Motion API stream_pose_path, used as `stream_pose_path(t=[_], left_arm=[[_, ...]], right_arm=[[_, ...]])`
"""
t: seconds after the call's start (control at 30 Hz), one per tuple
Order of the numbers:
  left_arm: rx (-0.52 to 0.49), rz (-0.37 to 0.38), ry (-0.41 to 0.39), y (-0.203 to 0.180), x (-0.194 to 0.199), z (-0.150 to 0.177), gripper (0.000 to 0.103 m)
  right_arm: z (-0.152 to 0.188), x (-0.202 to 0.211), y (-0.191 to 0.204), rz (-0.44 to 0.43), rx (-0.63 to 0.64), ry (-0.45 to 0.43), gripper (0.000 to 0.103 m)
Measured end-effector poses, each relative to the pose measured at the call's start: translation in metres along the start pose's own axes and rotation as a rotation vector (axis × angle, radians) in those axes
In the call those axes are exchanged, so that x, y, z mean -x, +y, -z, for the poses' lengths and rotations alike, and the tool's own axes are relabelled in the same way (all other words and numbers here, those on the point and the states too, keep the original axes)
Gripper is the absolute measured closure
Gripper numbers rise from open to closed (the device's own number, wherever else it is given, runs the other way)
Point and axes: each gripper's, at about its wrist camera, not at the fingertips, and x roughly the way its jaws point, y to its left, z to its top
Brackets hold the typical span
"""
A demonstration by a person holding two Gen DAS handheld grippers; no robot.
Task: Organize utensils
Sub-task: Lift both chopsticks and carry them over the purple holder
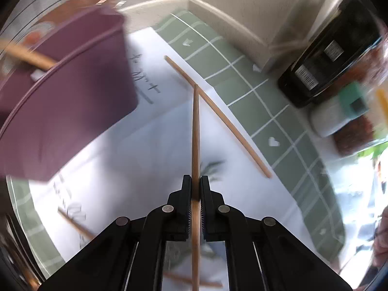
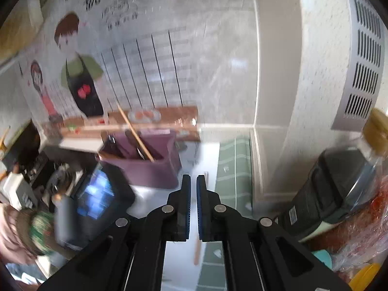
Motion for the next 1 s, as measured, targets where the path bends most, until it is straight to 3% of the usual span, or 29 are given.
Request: stream_pose_path(t=[0.23, 0.37, 0.63, 0.73, 0.8, 1.0], left_arm=[[0.196, 0.023, -0.163, 0.035, 0.061, 0.063, 0.096], [0.321, 0.047, -0.245, 0.057, 0.090, 0.095, 0.096], [0.440, -0.002, -0.358, 0.076, 0.134, 0.135, 0.096], [0.478, -0.013, -0.386, 0.082, 0.143, 0.147, 0.096], [0.494, -0.020, -0.397, 0.087, 0.147, 0.151, 0.096], [0.513, 0.007, -0.418, 0.089, 0.146, 0.154, 0.096]], right_arm=[[0.025, -0.072, -0.010, -0.018, -0.057, 0.196, 0.097], [0.022, -0.118, -0.005, -0.002, -0.032, 0.268, 0.082], [0.013, -0.198, -0.010, 0.116, -0.048, 0.369, 0.080], [0.014, -0.202, -0.004, 0.132, -0.001, 0.370, 0.081], [0.019, -0.198, 0.005, 0.128, 0.052, 0.375, 0.098], [0.040, -0.152, 0.022, 0.064, 0.053, 0.322, 0.098]])
